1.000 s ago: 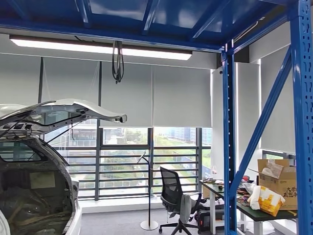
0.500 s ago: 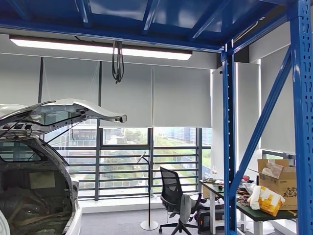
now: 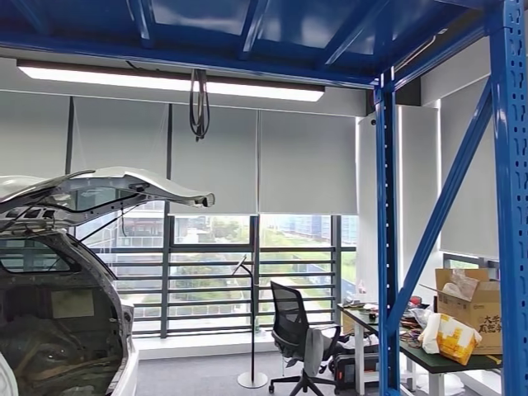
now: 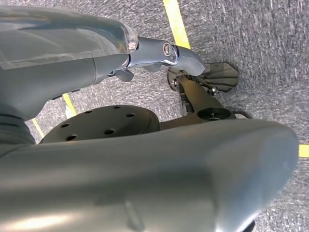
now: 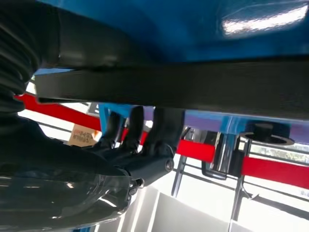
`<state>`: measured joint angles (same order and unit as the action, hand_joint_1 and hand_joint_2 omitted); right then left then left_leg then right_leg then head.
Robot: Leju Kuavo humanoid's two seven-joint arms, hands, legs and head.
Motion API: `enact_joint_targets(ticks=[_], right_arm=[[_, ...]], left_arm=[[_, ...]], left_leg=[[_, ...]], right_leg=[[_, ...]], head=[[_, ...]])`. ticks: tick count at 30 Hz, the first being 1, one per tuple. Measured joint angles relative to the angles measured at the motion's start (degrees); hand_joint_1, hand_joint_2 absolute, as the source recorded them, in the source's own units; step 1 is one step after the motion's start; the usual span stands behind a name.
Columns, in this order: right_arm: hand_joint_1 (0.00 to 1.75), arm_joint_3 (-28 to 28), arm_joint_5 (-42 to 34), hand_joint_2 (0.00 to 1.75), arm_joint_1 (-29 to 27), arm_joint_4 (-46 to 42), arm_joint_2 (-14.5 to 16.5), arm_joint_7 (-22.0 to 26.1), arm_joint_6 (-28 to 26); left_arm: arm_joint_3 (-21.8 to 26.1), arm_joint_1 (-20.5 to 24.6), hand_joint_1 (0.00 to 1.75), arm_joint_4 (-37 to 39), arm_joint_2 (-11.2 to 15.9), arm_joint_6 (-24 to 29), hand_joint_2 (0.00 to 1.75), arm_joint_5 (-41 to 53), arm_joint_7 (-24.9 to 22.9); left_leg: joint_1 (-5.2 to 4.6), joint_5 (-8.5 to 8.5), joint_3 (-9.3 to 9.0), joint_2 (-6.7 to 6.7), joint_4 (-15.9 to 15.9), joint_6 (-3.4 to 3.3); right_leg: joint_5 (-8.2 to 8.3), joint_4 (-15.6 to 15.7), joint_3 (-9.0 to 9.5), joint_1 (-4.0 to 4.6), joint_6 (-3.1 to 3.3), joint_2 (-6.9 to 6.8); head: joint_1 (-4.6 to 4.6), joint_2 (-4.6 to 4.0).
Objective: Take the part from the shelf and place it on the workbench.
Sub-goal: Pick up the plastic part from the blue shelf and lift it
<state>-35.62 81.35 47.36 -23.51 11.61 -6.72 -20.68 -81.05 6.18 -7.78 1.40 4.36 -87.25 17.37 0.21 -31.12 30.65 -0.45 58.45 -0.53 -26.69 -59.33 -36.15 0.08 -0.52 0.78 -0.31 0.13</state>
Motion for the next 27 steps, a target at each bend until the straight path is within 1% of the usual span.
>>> enact_joint_targets(ticks=[7, 13, 17, 22, 24, 27], right_arm=[[1.75, 0.67, 0.68, 1.75, -0.18, -0.11, -1.34, 0.05, -2.68], [1.75, 2.27, 0.7, 1.75, -1.15, -0.88, -3.03, 0.11, -5.26], [1.75, 3.4, 0.65, 1.75, -1.76, -1.59, -4.11, 0.33, -6.14], [1.75, 4.53, 0.48, 1.75, -2.77, -3.88, -4.66, 1.99, -7.2], [1.75, 4.78, -0.04, 1.75, -3.65, -6.85, -4.7, 3.27, -6.97], [1.75, 4.8, -1.47, 1.75, -5.22, -13.9, -4.67, 4.94, -5.31]], left_arm=[[-0.1, -0.06, 0.0, 0.0, 0.0, 0.8, 0.0, 0.0, 0.49], [-0.9, -0.06, 0.0, 0.0, 0.0, 1.62, 0.0, 0.14, 3.44], [-1.58, -0.04, 0.0, 0.0, 0.0, 1.96, 1.75, 0.2, 4.45], [-1.93, -0.07, 0.0, 0.0, 0.01, 3.49, 1.75, 0.1, 3.44], [-1.88, -0.06, 0.0, 0.0, 0.02, 4.09, 1.75, 0.03, 2.57], [-1.56, -0.03, 0.0, 0.0, 0.02, 4.54, 1.75, 0.0, 1.93]], left_leg=[[-0.02, 0.0, -0.06, 0.0, 0.0, 0.0], [-0.05, 0.0, -0.13, 0.0, 0.0, 0.0], [-0.06, 0.0, -0.15, 0.0, 0.0, 0.0], [-0.05, 0.0, -0.14, 0.0, 0.0, -0.01], [-0.03, 0.0, -0.13, 0.01, 0.0, 0.0], [0.0, 0.0, -0.13, 0.01, 0.0, 0.0]], right_leg=[[0.0, 0.0, 0.08, 0.0, 0.0, -0.01], [0.0, 0.01, 0.17, -0.01, 0.0, -0.02], [0.0, 0.01, 0.18, -0.02, 0.0, -0.02], [0.0, 0.01, 0.18, -0.03, 0.0, -0.02], [0.0, 0.0, 0.17, -0.04, 0.0, 0.01], [0.0, 0.0, 0.15, -0.03, 0.0, 0.03]], head=[[0.0, 0.0], [0.0, 0.0], [0.0, 0.0], [0.0, 0.0], [0.0, 0.0], [0.0, 0.0]])
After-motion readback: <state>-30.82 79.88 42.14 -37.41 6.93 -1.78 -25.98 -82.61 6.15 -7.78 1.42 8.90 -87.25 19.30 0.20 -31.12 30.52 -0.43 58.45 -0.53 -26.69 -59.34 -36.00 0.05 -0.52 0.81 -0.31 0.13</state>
